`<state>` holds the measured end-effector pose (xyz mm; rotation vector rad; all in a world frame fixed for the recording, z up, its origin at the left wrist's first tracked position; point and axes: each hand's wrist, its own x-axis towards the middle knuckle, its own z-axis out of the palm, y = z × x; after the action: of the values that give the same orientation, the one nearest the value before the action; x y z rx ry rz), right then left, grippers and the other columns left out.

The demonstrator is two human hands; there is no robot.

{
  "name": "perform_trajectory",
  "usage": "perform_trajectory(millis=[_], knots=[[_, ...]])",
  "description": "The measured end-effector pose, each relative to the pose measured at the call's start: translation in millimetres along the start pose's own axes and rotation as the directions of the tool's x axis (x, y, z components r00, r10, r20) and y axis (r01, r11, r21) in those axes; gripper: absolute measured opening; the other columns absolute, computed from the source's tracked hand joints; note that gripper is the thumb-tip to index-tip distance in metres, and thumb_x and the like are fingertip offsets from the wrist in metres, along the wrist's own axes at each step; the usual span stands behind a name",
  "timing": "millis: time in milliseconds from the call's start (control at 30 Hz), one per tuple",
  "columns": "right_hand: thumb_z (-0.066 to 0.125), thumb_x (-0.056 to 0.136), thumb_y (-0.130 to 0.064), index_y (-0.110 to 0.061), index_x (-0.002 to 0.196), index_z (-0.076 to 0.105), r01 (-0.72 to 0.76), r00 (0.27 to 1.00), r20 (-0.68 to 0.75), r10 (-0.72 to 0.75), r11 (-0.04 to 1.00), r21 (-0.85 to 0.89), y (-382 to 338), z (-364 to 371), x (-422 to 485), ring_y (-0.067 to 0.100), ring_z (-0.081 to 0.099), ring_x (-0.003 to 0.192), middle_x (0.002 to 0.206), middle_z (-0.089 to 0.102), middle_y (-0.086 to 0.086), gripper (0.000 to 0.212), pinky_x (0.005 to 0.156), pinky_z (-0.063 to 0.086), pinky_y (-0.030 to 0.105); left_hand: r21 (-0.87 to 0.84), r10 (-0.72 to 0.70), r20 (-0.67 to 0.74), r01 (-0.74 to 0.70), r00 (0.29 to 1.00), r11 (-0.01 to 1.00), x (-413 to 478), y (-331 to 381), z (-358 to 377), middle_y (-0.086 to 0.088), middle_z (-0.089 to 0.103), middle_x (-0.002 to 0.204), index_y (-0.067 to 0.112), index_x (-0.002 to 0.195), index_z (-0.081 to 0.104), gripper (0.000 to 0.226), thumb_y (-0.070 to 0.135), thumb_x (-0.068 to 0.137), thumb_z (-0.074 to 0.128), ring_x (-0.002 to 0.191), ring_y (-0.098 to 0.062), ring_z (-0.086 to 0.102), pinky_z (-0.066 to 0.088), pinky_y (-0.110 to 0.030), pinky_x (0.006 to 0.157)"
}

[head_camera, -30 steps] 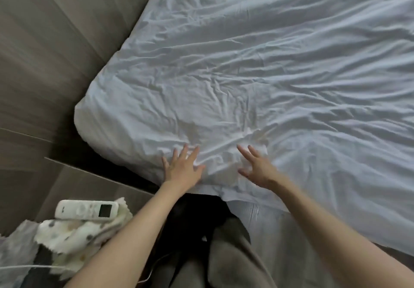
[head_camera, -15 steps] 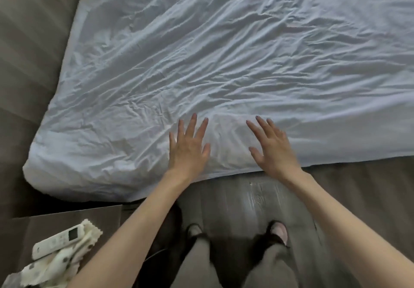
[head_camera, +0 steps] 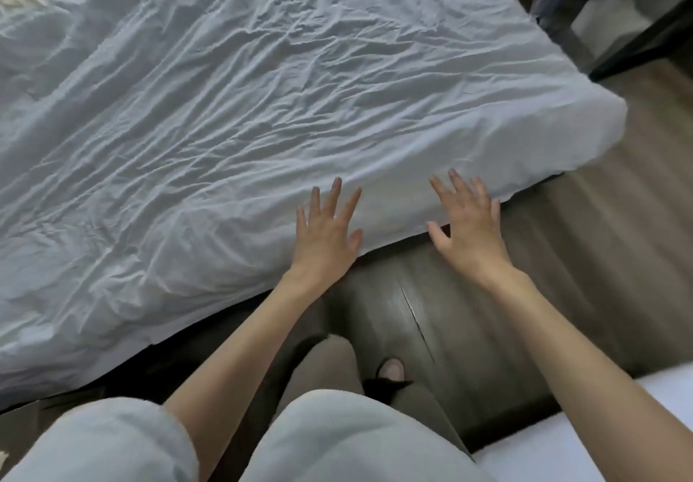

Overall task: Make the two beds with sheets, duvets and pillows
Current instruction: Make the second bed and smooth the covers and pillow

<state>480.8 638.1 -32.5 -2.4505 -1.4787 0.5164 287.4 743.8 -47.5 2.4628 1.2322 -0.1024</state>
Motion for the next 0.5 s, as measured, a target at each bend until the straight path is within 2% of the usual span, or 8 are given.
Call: perform_trajectory(millis=[233,500], knots=[[0.05,0.097,-0.029,-0.034,0.154,0.013,-0.102,0.995,-0.009,0.101,0.995,-0.021,118.6,-47.2,32.2,0.024,-0.003,0.149,0.163,0.002,-0.002,0.069,0.119,0.001,0.056,-0.005,0.132,0.001,-0.132,0.991,0.991,95.7,108.4,13.9,0.001,-0.01,0.163,0.033,0.155,0.005,0.065,0.039,0.101,0.04,0.149,-0.031,-0.008,0.005,-0.051,0.12],[0.05,0.097,-0.03,-0.036,0.154,0.01,-0.139,0.985,0.086,0.148,0.985,-0.102,237.1,-73.5,135.9,0.025,-0.002,0.149,0.163,-0.002,-0.003,0.07,0.118,0.001,0.057,-0.038,0.123,0.051,-0.121,0.991,0.992,235.2,192.5,57.5,-0.002,-0.006,0.163,0.034,0.155,0.007,0.067,0.04,0.099,0.043,0.149,-0.033,-0.006,0.006,-0.052,0.119]])
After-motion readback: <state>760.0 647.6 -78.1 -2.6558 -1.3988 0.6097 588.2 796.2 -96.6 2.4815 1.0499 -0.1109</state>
